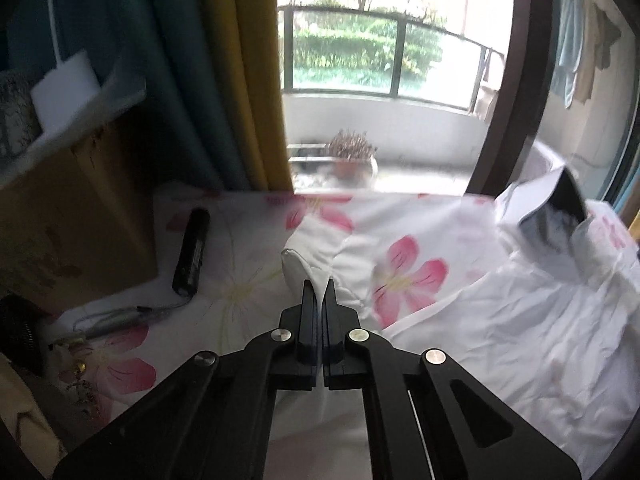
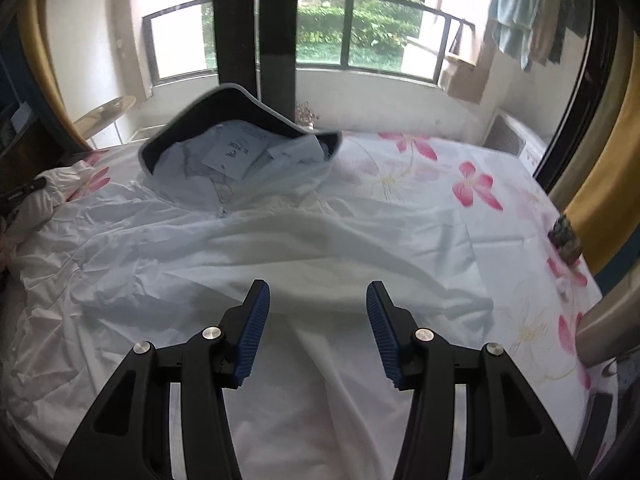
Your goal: Fold large clothes
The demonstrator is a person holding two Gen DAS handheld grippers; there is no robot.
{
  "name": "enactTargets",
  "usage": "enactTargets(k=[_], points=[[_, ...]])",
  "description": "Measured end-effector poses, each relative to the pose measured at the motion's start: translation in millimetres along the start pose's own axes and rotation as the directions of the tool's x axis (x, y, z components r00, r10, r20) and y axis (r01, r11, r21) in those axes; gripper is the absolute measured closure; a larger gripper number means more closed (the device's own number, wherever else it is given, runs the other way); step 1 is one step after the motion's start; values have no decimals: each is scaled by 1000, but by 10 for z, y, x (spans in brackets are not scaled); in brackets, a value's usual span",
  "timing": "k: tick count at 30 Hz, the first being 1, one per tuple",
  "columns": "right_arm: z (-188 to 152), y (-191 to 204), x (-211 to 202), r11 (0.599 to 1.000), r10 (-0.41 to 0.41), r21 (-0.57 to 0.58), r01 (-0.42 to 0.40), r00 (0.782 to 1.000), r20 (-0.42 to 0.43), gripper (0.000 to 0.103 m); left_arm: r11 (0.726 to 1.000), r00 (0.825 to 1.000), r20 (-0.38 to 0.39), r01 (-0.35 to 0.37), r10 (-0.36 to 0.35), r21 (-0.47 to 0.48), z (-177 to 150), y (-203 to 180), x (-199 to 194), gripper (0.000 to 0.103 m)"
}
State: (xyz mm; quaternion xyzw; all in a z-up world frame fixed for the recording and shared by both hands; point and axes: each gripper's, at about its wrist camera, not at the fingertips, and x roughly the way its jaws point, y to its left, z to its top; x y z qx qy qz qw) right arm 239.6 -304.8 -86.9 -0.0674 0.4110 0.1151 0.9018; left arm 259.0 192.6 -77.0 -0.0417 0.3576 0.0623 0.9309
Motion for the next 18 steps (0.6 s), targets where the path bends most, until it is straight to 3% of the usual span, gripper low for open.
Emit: enactTargets(k=[3,8,12,18], points=[[22,-23,16,1000,14,-27,-14,1000,16,53,1000,999,39,5,-5,-2,36,-63,-188,101],[186,-74,81,996,58,-72,-55,997,44,53,995,995,66,79,-75,-53,145,-214,-407,101],[302,-138,154,996,56,-69,-55,998,20,53,992,990,82,118,-113,-53,242,-421,-555,101],[115,-160,-47,996,66,-67,-60,994,88,53,983,973,139,183,-186,33,259,-849,-832,101]])
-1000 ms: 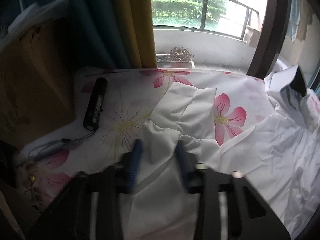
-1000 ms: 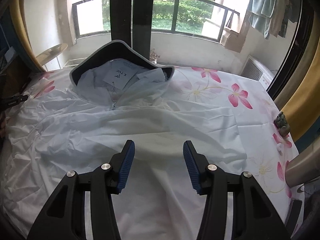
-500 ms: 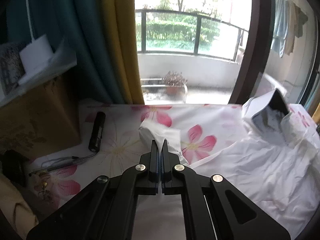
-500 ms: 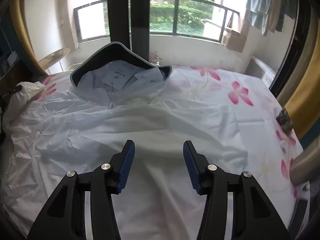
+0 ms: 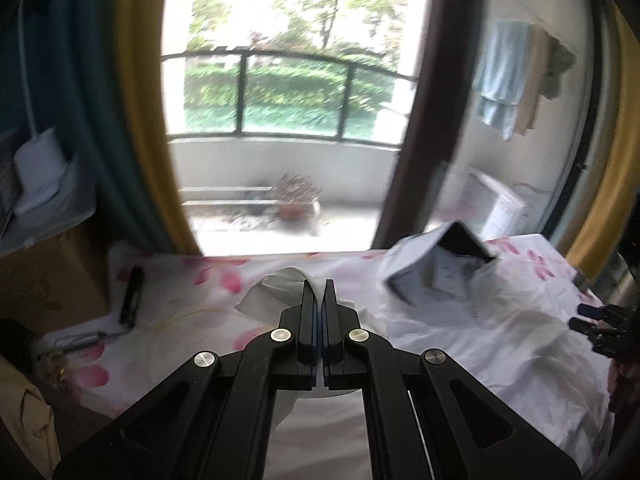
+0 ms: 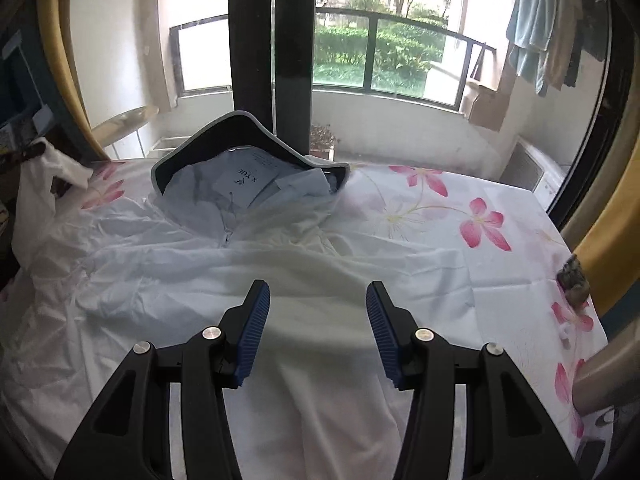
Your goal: Fold large clothes
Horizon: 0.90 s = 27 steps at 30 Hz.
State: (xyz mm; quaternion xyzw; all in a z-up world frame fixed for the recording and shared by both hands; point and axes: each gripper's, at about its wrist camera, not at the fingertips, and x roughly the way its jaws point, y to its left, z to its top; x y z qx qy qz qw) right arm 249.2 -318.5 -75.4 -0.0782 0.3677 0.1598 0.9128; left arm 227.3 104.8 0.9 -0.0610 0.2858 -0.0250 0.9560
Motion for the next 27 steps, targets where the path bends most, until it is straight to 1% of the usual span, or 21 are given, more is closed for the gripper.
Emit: enactTargets(k=[2,4,6,8,10,12,14,19,21,27], points=[[-60,-29,-69,999,22,31,-22,1000,-8,53,1000,1000,3,17,-17,18,3,-159,-54,101],[-119,-48,-203,998,47,31,-48,999,26,53,999,999,6,40,-40,30,10,-295,-92,101],[-183,-71,-264,998,46,36,-47,999,29,53,998,999,10,47,-48,39,22,-419,-107,101],[-230,-116,-302,997,56,54,-57,998,29,53,997,997,4,72,-72,22,43,-524,-132,101],[-270,-188,-331,995,78,59,-80,996,38,53,997,997,20,79,-79,20,62,-625,-156,101],[-284,-251,-313,995,76,56,-78,997,32,53,997,997,30,77,-77,18,89,-730,-149,101],[-276,-317,-297,996,75,42,-76,997,25,53,995,995,24,95,-95,6,106,-842,-95,101],[-227,-516,-344,995,93,27,-95,994,52,53,992,993,0,121,-121,31,110,-1289,61,101],[-215,-601,-305,994,100,31,-102,994,54,53,992,993,-17,116,-116,43,83,-1452,136,101],[-232,-790,-183,986,147,65,-151,987,57,53,987,985,-90,153,-148,51,-32,-1904,453,101]])
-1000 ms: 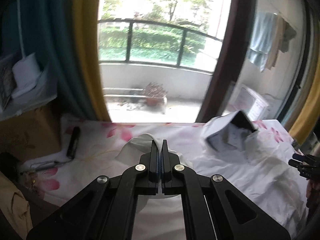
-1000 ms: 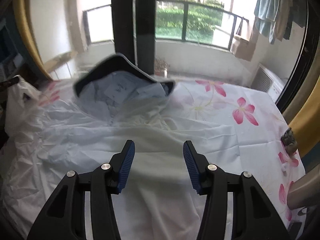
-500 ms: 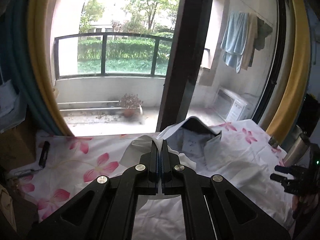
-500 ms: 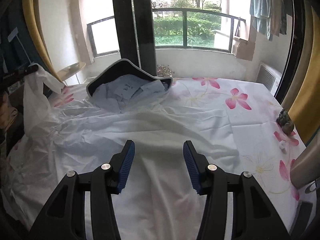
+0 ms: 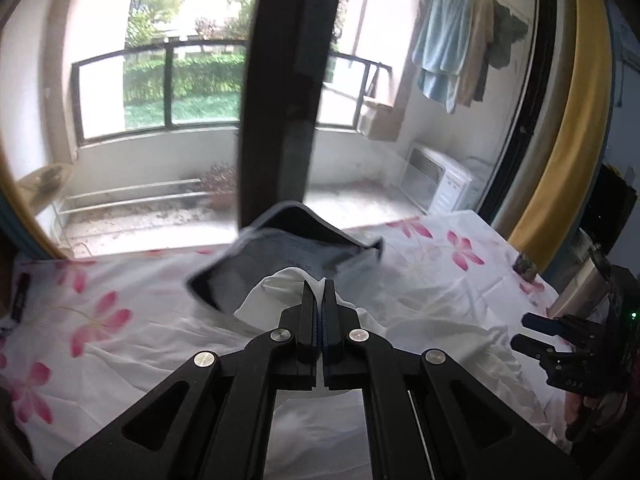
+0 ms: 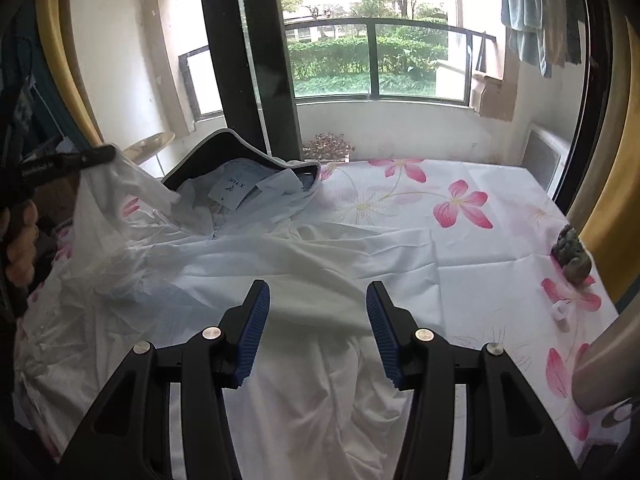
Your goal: Fold large clothes
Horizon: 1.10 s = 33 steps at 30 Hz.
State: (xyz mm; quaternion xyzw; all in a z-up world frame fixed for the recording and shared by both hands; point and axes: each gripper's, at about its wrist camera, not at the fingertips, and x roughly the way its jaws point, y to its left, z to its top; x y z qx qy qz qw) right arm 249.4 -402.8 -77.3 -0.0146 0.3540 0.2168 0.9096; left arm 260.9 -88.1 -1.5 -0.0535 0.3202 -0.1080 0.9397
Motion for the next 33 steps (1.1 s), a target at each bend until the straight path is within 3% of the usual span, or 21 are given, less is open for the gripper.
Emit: enactTargets(k=[5,8,9,12,19,24,28,33], points=[[-15,-131,-78,1000,-4,19,5,1000,-3,53,997,997,-40,72,-73,-28,-67,-240,244,101],[-51,-195,-134,999,-30,25,30,999,-11,53,990,985,-109,124,-132,-74,-166,-285,394,100],[-66,-209,-146,999,-36,29,37,999,-15,53,989,982,-134,125,-134,-76,-218,-300,436,92],[-108,-234,-159,997,-61,45,62,998,-34,53,990,977,-166,121,-133,-76,-390,-276,438,49],[-59,53,-47,998,-56,27,58,996,-73,53,984,974,-151,154,-166,-89,-734,149,-14,48],[159,508,155,995,-42,-89,35,996,-81,53,987,989,-129,55,-75,-153,-944,842,-289,48],[375,893,406,987,-15,-160,1,996,-92,53,972,992,-128,-22,-8,-234,-1090,1390,-387,48],[616,1369,854,972,50,-220,-78,990,-132,53,951,991,-130,-62,24,-303,-1185,1754,-404,48]])
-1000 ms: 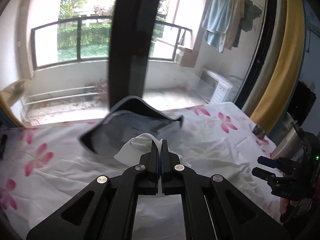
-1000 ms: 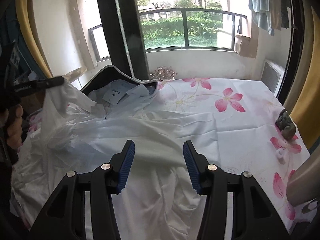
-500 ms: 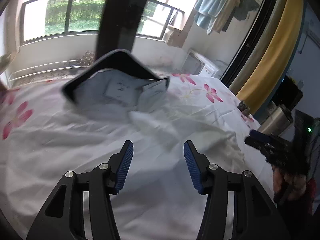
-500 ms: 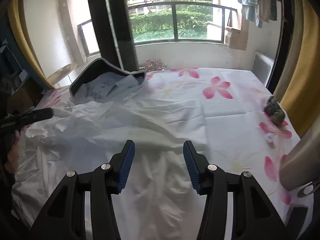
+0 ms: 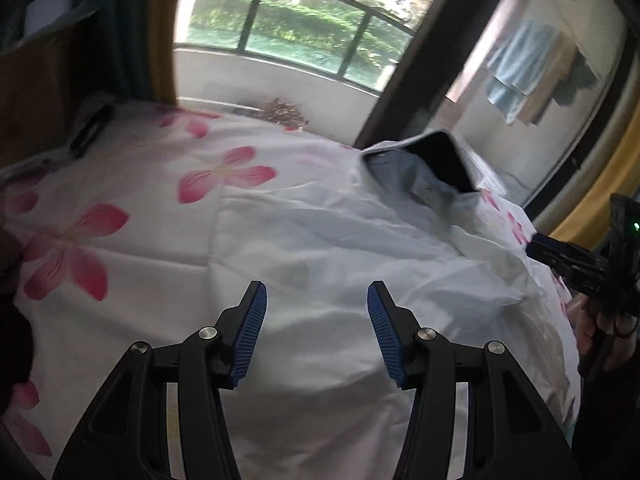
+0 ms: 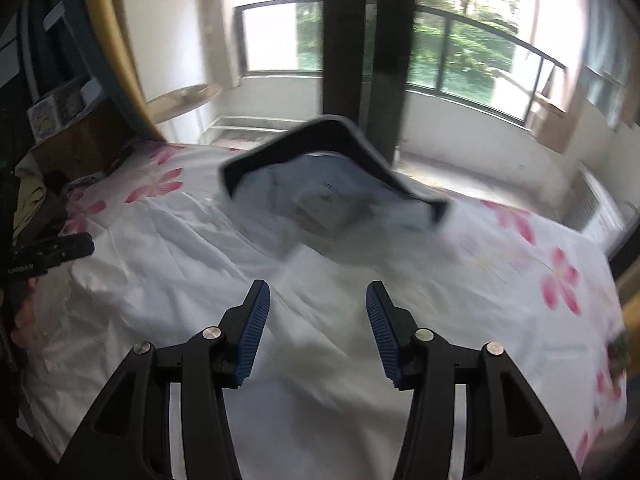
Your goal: Fold large clothes
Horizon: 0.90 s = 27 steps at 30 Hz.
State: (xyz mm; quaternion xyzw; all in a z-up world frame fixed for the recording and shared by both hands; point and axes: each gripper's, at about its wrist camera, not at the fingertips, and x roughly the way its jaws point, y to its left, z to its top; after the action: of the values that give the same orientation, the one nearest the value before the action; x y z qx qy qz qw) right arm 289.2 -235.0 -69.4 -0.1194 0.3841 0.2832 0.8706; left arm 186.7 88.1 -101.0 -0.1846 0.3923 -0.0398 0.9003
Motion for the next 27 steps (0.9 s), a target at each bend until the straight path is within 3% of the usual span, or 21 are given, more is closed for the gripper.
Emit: enactTargets(k=[2,3,6,7,11,15,23,27], points=[[92,122,224,1000,7,-26,-8,999,-34,54,1000,1000,-9,-1,1,-15,-9,61,23,48],[110,163,319,999,8,-34,-10,998,-58,59,1000,1000,-13,1,-1,-14,-17,64,36,48],[69,249,532,997,-4,-73,-5,993,-115,91,1000,1000,-28,15,-16,-3,-55,74,69,48],[42,244,549,997,-17,-80,8,993,-120,98,1000,999,-32,16,-16,0,-67,79,84,48],[-72,40,311,997,-68,-36,66,996,-58,99,1000,998,-63,6,-6,1,-127,80,192,48],[-298,-298,17,988,-123,88,125,992,-20,99,1000,997,-72,-16,18,23,-175,45,240,48],[-1177,-740,-172,928,-109,341,148,986,-129,98,996,995,-76,-62,67,67,-201,-30,260,48],[-1332,-794,-346,921,-98,368,130,990,-103,96,993,991,-92,-90,97,77,-199,-38,241,48]])
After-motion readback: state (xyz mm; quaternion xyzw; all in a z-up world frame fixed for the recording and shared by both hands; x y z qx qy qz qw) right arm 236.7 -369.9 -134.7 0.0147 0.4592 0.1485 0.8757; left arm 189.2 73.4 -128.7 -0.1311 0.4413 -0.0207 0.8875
